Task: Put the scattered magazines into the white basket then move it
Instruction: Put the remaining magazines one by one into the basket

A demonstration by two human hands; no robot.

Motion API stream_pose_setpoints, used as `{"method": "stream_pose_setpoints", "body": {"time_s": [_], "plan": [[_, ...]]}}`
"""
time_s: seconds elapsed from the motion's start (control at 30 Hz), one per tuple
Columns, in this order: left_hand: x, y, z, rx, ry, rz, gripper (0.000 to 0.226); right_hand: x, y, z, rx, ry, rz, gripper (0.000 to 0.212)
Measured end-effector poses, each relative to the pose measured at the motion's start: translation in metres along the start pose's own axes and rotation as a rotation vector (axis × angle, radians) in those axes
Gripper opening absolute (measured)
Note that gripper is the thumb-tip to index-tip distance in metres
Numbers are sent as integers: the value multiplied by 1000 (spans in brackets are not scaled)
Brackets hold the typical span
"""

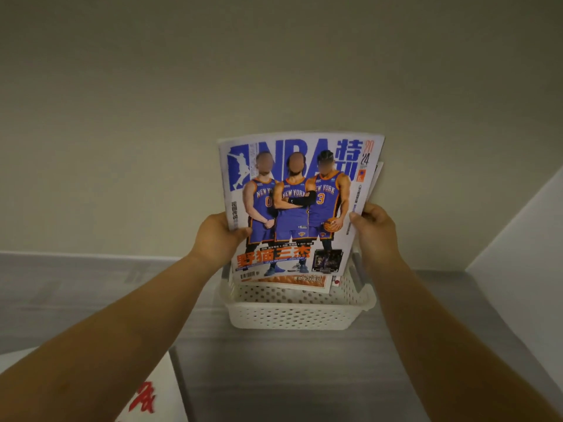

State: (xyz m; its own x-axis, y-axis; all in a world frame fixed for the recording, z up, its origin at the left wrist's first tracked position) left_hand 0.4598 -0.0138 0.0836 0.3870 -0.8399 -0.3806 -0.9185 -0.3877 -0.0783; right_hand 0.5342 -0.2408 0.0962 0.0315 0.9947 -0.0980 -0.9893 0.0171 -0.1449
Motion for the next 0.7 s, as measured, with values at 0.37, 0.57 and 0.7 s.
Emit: {"method": "stream_pose_setpoints", "body": {"time_s": [0.37, 0.57, 0.7], "plan": [[12, -7, 21, -14, -167, -78, 31, -3, 7, -32, 60, 224, -126, 21], [17, -13, 25, 66, -368, -8, 38, 14, 15, -45, 127, 284, -107, 30], [15, -14, 24, 68, -533, -30, 43, 16, 18, -48, 142, 291, -85, 38]]}}
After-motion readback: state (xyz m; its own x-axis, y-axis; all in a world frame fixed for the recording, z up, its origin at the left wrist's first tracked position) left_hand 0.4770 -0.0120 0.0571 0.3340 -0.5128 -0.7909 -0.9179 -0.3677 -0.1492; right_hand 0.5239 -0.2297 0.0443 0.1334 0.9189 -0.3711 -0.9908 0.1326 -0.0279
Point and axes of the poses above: each hand's wrist, its own y-axis away from the middle knuckle, its own x-axis out of the palm, z = x × y, the point moved 4 cm from there along -y, towards the middle knuckle, and after that the axes turned 4 degrees about z, right-handed, at the moved point
